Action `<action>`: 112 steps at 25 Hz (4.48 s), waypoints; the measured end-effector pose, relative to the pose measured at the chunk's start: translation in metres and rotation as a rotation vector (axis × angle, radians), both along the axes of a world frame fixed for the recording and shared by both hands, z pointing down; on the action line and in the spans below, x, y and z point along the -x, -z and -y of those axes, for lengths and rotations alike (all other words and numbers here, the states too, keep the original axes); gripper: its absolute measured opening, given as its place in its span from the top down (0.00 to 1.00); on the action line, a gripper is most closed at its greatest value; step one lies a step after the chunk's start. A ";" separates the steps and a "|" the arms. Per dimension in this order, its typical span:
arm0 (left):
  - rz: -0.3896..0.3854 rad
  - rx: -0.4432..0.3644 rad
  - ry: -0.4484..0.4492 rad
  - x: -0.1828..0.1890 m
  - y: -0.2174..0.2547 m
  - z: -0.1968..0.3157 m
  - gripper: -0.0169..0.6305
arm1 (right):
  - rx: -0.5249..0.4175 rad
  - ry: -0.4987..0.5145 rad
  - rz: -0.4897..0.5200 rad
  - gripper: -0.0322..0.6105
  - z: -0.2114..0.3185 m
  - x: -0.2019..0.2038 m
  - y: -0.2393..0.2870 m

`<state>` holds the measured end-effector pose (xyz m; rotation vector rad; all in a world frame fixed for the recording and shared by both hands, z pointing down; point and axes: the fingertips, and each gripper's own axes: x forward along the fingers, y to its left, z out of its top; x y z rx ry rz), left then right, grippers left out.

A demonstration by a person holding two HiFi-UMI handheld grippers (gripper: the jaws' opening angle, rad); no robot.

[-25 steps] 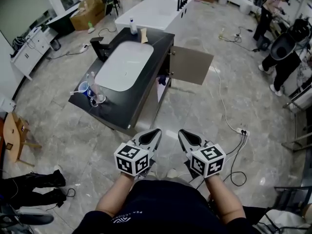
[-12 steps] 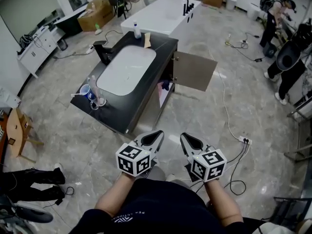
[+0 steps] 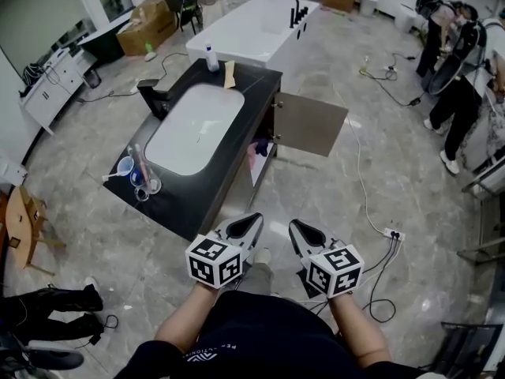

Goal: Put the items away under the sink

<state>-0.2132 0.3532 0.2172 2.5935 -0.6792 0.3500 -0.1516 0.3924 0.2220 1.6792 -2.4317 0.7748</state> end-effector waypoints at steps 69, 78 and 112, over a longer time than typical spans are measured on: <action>-0.047 -0.008 0.258 -0.186 -0.005 0.240 0.95 | 0.029 0.326 -0.007 0.89 0.265 -0.184 -0.007; -0.028 -0.007 0.313 -0.173 -0.008 0.249 0.95 | 0.028 0.377 0.014 0.89 0.278 -0.175 -0.008; -0.066 0.048 0.421 -0.113 -0.024 0.477 0.95 | 0.114 0.449 -0.004 0.89 0.509 -0.121 -0.023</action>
